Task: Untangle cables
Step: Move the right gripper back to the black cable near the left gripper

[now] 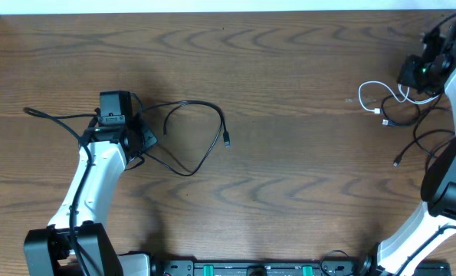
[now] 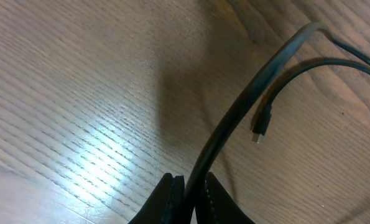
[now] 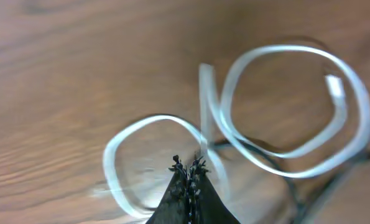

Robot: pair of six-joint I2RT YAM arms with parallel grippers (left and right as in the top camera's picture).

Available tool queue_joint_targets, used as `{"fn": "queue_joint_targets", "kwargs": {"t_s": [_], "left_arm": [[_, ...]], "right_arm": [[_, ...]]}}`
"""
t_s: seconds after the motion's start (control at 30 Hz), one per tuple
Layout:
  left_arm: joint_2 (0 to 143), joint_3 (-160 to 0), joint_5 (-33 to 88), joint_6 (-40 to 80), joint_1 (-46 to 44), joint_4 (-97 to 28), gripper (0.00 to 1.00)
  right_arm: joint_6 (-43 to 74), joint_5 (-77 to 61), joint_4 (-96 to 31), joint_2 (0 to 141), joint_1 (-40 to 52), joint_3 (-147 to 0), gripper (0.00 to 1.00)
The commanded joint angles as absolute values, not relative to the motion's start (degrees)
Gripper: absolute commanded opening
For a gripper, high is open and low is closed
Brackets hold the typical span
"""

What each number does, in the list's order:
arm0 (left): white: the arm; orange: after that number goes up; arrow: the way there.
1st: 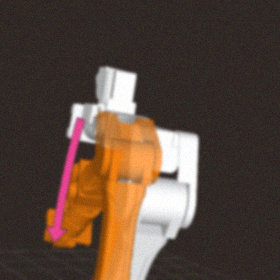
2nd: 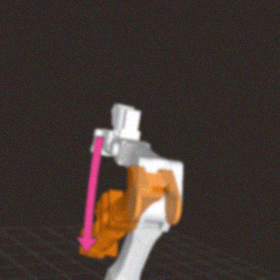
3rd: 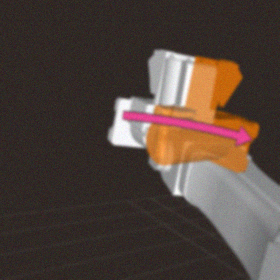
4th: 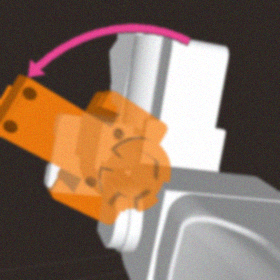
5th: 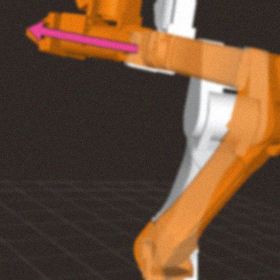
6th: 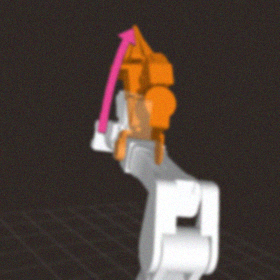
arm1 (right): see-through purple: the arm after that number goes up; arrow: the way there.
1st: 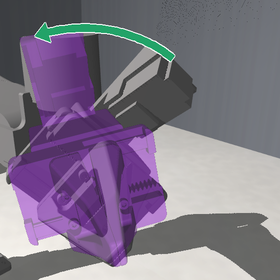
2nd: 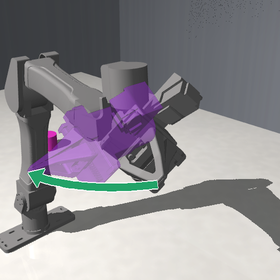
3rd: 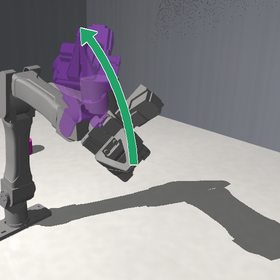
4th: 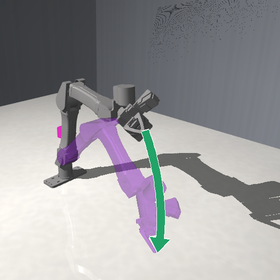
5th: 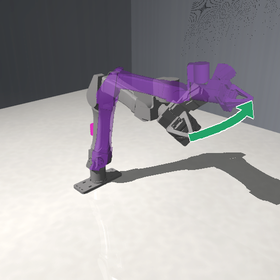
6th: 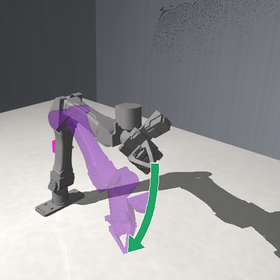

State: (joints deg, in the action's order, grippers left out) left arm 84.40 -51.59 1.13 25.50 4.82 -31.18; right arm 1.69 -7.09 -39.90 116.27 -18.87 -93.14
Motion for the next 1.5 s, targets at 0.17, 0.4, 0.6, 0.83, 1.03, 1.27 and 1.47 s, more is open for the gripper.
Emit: {"fn": "queue_joint_targets", "kwargs": {"t_s": [0.17,0.4,0.6,0.83,1.03,1.27,1.47], "left_arm": [[84.99,-50.83,0.84,25.78,4.91,-30.89,0.15],[84.99,-50.83,0.82,25.76,4.91,-30.44,0.15],[84.99,-50.83,0.82,25.76,4.91,-30.28,0.15],[85.21,-50.83,0.84,25.78,4.91,-29.63,0.15],[86.35,-50.83,1.69,29.32,4.64,-29.12,0.14],[88.44,-50.83,8.8,29.91,1.02,-24.03,0.14],[91.85,-50.83,8.78,30.74,-2.0,-22.09,0.14]], "right_arm": [[4.19,6.85,-40.73,119.07,-20.99,-92.53,0.03],[4.62,-6.33,-40.62,119.15,-20.86,-92.53,0.15],[2.48,-21.93,-39.44,119.15,-19.14,-92.53,0.23],[2.5,-23.31,-38.98,119.17,-12.58,-92.53,0.33],[2.5,-23.31,-38.04,119.17,-4.93,-92.53,0.37],[2.74,-23.31,-36.4,119.17,5.98,-92.53,0.4],[2.68,-22.98,-32.91,119.17,15.0,-92.53,0.51]]}}
